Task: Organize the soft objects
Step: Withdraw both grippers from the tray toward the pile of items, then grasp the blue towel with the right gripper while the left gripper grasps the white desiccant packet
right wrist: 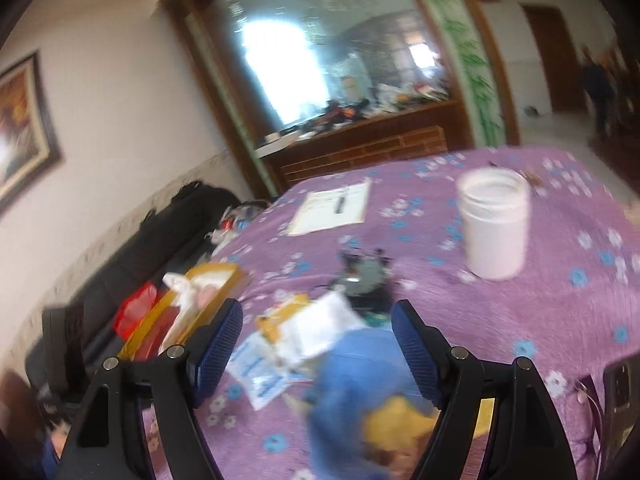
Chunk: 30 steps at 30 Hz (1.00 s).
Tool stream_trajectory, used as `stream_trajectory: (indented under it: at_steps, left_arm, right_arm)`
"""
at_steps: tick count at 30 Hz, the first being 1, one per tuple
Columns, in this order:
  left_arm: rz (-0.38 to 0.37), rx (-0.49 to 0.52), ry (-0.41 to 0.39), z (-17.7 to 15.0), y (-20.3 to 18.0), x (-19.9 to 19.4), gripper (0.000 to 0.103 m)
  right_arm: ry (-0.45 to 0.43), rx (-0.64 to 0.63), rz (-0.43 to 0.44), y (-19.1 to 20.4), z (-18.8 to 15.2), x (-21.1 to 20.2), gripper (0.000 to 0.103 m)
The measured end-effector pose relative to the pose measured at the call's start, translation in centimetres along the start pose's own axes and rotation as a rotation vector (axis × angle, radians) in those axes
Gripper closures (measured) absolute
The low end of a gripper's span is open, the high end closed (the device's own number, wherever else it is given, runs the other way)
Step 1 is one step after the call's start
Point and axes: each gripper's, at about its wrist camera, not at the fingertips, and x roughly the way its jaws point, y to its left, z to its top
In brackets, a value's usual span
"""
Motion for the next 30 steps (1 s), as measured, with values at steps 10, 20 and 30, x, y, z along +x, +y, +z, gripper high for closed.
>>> stream_trajectory:
  at_steps: [10, 20, 30]
  left_arm:
    - [-0.048, 0.07, 0.079, -1.8, -4.4, 4.2, 0.024]
    - [-0.068, 0.088, 0.093, -2.9, -4.7, 5.1, 0.023]
    - [-0.068, 0.013, 0.111, -2.2, -3.3, 5.3, 0.016]
  right_arm:
    - [0.048, 0.206, -0.063, -6.3, 0.8, -1.8, 0.019]
    - [0.25, 0.102, -0.015, -2.7, -1.7, 2.8, 0.019]
    - [0.199, -0.005, -0.126, -1.1, -2.9, 2.7, 0.052]
